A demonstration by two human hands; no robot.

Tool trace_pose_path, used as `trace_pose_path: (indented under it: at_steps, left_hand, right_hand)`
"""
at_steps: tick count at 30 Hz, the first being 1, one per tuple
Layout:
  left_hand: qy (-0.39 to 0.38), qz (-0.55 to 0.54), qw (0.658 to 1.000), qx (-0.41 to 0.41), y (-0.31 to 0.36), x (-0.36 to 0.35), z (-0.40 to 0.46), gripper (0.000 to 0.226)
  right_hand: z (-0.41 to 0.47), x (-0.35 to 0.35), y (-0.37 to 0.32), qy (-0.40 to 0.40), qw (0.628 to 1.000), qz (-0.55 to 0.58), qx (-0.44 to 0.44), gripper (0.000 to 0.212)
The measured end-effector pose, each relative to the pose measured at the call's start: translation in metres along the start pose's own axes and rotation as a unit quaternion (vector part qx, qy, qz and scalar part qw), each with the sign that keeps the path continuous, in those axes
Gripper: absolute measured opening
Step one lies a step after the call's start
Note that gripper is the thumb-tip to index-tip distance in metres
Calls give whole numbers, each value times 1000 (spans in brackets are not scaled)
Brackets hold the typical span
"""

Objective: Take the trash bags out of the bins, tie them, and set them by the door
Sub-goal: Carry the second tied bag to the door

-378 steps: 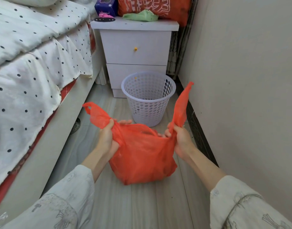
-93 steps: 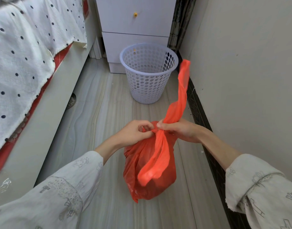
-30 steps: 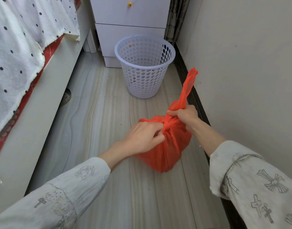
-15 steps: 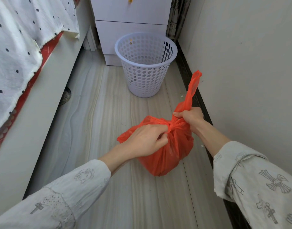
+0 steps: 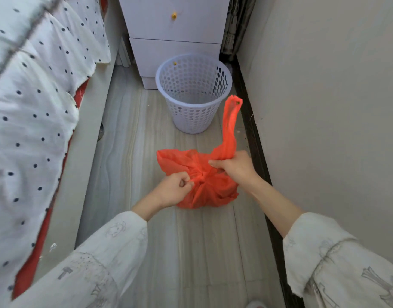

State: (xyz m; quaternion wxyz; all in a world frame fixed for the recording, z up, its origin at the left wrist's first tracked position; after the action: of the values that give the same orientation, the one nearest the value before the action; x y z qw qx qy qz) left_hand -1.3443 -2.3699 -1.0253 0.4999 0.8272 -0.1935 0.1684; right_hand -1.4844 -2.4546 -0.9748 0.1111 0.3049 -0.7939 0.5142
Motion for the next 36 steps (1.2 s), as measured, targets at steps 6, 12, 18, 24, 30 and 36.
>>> trace_pose_path:
  at_steps: [6, 12, 18, 24, 30, 36]
  left_hand:
    - [-75, -24, 994, 74, 62, 54, -99, 29]
    - [-61, -38, 991, 109, 145, 171, -220, 16]
    - [8, -60, 992, 112, 229, 278, -352, 16]
    - [149, -137, 969, 138, 250, 327, -480, 17]
    - [338, -226, 893, 196, 231, 318, -624, 18]
    - [478, -283, 789, 261, 210, 267, -769, 15]
  right_hand:
    - [-89, 30, -77, -68, 996, 31, -40, 19]
    - [-196, 72, -196, -120, 987, -105, -28, 25]
    - [-315, 107, -309, -176, 964, -197, 36, 33]
    - [-397, 102, -387, -239, 947, -179, 120, 43]
    - [-482, 48, -432, -338, 879, -240, 234, 35]
    - [-604, -17, -449, -453, 749, -329, 354, 35]
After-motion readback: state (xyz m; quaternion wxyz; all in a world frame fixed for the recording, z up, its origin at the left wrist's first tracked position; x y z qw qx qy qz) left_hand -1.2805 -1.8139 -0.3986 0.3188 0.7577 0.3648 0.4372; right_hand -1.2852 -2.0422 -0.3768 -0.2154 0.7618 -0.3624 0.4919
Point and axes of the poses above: each hand's wrist, its own z-axis towards the middle knuckle, its own x-axis out of the back of the hand, y = z × x, the point moved 8 cm from there along z, towards the middle knuckle, and after that the axes turned 3 degrees about -z, right-handed, at the moved point
